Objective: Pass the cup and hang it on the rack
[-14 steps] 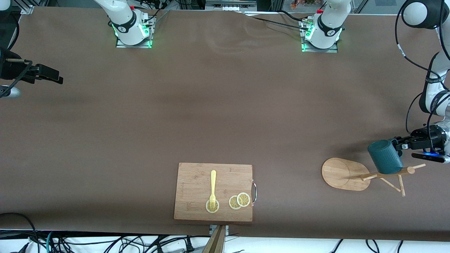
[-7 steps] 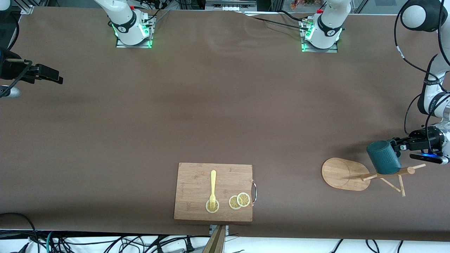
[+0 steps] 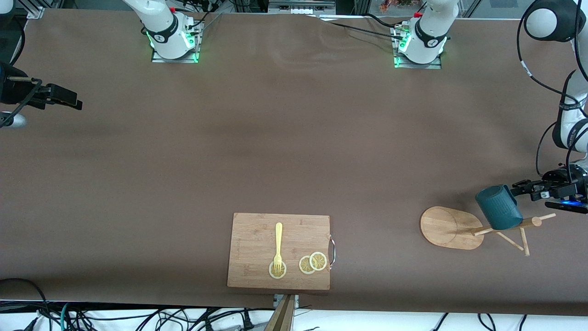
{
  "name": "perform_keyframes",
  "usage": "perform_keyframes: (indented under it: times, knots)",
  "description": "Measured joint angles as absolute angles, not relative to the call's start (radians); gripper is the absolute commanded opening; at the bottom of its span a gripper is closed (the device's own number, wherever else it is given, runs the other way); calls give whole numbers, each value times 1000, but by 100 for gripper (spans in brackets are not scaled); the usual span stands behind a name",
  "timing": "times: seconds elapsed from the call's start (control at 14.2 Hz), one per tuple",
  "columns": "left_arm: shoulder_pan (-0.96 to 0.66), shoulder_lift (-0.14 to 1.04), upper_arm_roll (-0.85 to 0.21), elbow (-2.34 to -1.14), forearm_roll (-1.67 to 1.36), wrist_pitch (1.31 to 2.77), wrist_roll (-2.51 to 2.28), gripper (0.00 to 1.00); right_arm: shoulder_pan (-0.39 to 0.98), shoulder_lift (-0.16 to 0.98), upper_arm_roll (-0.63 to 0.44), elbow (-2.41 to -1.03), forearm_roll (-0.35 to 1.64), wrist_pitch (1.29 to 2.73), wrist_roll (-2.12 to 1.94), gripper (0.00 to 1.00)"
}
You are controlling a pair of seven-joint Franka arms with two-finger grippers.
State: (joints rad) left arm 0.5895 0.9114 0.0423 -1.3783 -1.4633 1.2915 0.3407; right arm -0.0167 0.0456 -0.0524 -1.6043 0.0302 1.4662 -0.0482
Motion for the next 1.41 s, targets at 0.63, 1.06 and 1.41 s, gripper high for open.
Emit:
perform_keyframes:
  times: [0.63,1.06,1.41]
  knots:
    - [610,908,111,-1203,-1178,1265,410,100,-17,46,-52,-1604,30,1466,-48,100]
    - [617,800,113,-1024,-891,1136,432,100,-17,46,-53,-1603,30,1465,-48,100]
    - [524,561,103,-1008,-630,1120,429,100,-17,46,-53,-1603,30,1465,-48,100]
